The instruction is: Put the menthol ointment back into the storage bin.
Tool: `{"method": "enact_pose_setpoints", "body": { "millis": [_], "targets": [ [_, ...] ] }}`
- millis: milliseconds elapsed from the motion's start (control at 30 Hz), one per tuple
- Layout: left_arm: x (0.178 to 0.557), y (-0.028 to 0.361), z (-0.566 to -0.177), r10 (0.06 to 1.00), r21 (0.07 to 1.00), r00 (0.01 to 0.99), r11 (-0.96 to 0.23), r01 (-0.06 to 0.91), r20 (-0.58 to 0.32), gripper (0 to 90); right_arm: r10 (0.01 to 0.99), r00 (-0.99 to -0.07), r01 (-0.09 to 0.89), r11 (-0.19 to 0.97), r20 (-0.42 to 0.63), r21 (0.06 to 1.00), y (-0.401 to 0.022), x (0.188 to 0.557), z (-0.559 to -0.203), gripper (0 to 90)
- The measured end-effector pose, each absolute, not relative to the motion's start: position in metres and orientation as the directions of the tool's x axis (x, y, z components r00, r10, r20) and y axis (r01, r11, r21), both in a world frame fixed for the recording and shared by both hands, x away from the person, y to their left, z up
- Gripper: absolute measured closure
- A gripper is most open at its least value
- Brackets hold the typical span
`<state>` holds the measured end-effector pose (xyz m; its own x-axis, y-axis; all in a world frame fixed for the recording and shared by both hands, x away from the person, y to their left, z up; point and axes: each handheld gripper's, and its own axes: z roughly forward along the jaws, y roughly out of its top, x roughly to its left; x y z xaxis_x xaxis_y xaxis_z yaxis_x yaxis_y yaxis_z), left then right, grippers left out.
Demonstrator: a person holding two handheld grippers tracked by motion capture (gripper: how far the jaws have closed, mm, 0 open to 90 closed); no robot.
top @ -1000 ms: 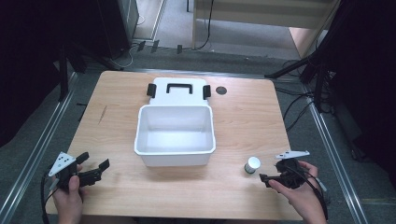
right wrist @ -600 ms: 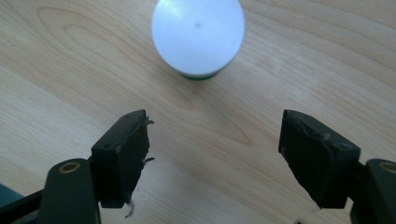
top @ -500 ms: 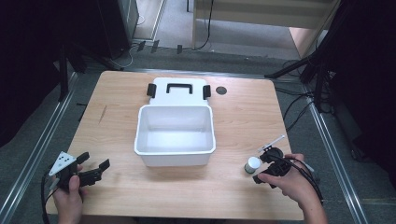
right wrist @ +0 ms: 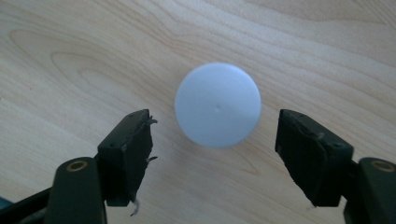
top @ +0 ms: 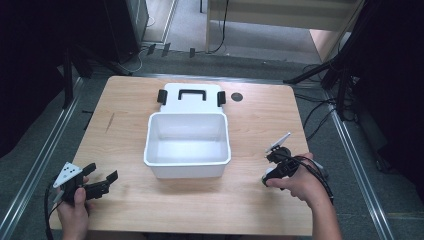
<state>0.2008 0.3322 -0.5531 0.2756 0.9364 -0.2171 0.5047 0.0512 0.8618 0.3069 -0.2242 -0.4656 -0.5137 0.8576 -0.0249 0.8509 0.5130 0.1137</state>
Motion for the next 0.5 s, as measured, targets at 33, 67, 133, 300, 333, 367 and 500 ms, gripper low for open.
{"method": "enact_pose_setpoints", "body": {
  "millis": [33,67,133,300,333,367,500],
  "targets": [
    [0.201,0.332,-0.553,0.936,0.861,0.275,0.052,0.505,-0.218,7.6,0.862,-0.507,0.855,0.506,-0.029,0.113,-0.222,0.308,-0.466,29.9],
    [0.201,0.332,-0.553,0.936,0.861,0.276,0.052,0.505,-0.218,7.6,0.866,-0.499,0.859,0.499,-0.030,0.113,-0.221,0.310,-0.467,30.7],
    [0.201,0.332,-0.553,0.936,0.861,0.276,0.052,0.506,-0.218,7.6,0.868,-0.495,0.861,0.496,-0.031,0.111,-0.219,0.311,-0.469,31.4],
    [0.201,0.332,-0.553,0.936,0.860,0.276,0.051,0.507,-0.218,7.6,0.886,-0.463,0.882,0.464,-0.035,0.087,-0.216,0.319,-0.477,44.4],
    [0.201,0.332,-0.553,0.936,0.860,0.276,0.051,0.508,-0.218,7.6,0.886,-0.463,0.882,0.464,-0.035,0.087,-0.216,0.319,-0.477,44.4],
    [0.201,0.332,-0.553,0.936,0.860,0.276,0.051,0.509,-0.219,7.6,0.888,-0.459,0.883,0.460,-0.033,0.089,-0.215,0.320,-0.478,50.9],
    [0.201,0.332,-0.553,0.936,0.859,0.276,0.050,0.510,-0.218,7.6,0.892,-0.452,0.888,0.452,-0.022,0.080,-0.213,0.322,-0.477,51.3]
  ]
}}
